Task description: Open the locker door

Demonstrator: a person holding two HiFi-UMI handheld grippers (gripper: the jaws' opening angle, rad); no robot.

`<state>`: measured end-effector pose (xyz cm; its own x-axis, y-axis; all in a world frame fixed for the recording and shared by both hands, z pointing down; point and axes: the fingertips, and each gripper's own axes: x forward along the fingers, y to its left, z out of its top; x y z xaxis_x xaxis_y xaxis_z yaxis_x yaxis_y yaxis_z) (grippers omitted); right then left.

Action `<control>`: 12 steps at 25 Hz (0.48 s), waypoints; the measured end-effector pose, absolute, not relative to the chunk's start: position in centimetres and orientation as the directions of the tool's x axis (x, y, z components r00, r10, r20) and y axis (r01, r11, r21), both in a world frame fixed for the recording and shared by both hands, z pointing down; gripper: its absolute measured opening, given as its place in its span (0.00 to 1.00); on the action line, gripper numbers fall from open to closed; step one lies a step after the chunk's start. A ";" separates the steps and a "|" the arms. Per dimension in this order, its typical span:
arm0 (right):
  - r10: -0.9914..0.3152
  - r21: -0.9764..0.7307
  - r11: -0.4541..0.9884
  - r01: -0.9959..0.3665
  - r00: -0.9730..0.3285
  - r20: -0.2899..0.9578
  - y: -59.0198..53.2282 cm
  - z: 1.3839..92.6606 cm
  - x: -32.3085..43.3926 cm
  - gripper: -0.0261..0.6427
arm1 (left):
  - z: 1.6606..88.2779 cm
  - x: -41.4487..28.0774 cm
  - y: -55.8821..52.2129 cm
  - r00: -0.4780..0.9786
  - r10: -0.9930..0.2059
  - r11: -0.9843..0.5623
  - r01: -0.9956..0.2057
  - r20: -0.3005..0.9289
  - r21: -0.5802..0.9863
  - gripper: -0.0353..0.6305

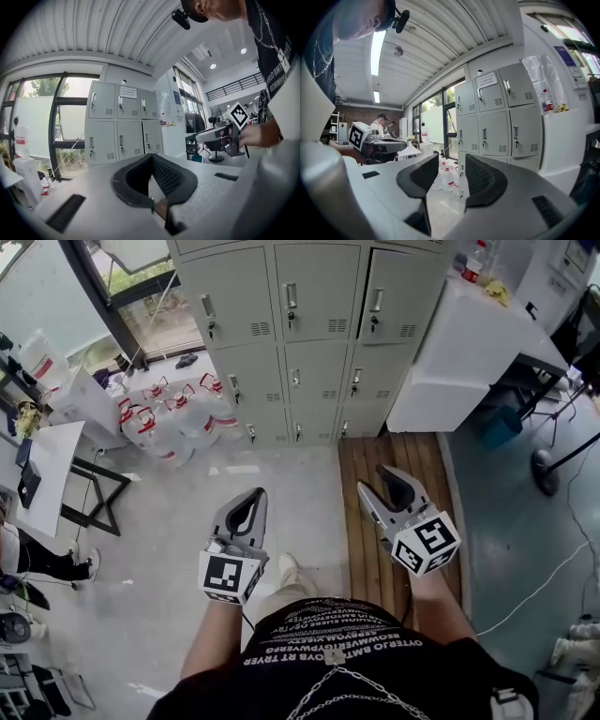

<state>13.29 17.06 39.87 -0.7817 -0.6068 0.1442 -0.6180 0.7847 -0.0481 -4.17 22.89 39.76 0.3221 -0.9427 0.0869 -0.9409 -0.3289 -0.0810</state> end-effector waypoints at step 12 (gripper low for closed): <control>-0.623 -0.025 0.773 -0.634 -0.766 0.160 9.0 39.1 5.1 0.28 | 40.1 -12.3 13.5 0.350 -0.934 -0.356 -0.931 0.076 -0.080 0.05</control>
